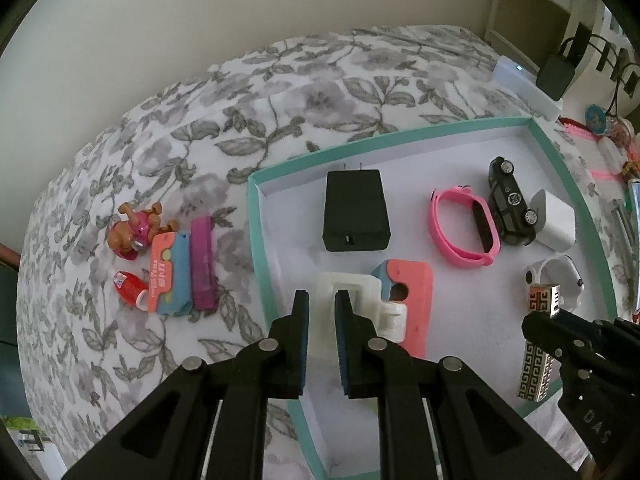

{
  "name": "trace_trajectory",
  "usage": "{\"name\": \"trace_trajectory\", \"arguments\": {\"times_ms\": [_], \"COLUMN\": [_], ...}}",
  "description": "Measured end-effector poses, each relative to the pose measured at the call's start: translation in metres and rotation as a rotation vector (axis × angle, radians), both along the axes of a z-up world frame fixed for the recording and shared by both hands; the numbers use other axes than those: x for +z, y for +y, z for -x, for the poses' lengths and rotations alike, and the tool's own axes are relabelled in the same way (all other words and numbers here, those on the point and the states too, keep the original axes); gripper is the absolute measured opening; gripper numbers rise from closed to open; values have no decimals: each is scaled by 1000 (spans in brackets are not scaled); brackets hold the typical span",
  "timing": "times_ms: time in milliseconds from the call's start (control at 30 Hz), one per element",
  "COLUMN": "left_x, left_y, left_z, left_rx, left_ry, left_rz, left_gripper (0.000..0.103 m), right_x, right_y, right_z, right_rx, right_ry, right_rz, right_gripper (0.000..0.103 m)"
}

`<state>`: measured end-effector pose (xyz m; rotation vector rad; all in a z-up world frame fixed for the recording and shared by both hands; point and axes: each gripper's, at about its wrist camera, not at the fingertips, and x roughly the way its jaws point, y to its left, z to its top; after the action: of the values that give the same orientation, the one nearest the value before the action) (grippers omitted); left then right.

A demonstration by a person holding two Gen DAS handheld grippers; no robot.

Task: Organize rigid objects
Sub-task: 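Carry the metal phone and white clip into the tray and open both grippers, then withdraw both grippers from the tray toward the remaining pile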

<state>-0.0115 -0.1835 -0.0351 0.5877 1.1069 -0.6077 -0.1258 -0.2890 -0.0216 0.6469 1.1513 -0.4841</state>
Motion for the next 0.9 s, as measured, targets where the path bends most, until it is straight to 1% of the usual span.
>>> {"name": "trace_trajectory", "arguments": {"times_ms": [67,200,267,333,500,633,667,700,733,767,800,833,867,900], "left_x": [-2,-1,2,5,14,25,28,30,33,35,37,39,41,42], "left_y": [0,4,6,7,10,16,17,19,21,23,25,27,29,31], "left_z": [-1,-3,-3,-3,-3,-6,-7,-8,-9,-10,-11,-12,-13,-14], "left_rx": [7,21,27,31,34,55,62,69,79,88,98,108,115,123], "left_ry": [-5,2,0,-7,-23,-39,-45,-50,-59,-68,-80,-91,-96,-100], "left_rz": [-14,-10,-2,5,14,43,50,55,61,64,68,73,76,81], "left_gripper": [24,32,40,43,43,44,45,47,57,67,69,69,69,69], "right_x": [-2,-5,-4,-2,9,20,24,26,28,30,31,31,31,31], "right_y": [-1,-1,1,1,3,4,4,4,5,5,6,7,8,8], "right_z": [-1,-3,-4,-4,-4,-5,-5,-6,-6,-6,-7,-7,-8,-9], "right_rx": [-5,-2,3,6,8,10,9,9,10,11,13,17,22,26], "right_ry": [4,11,8,5,-22,-53,-61,-66,-70,-73,-74,-73,-69,-67], "right_rz": [-5,-6,-2,8,32,55,66,74,85,94,103,111,120,125], "right_gripper": [17,17,19,19,19,19,22,27,35,39,47,51,52,57]}}
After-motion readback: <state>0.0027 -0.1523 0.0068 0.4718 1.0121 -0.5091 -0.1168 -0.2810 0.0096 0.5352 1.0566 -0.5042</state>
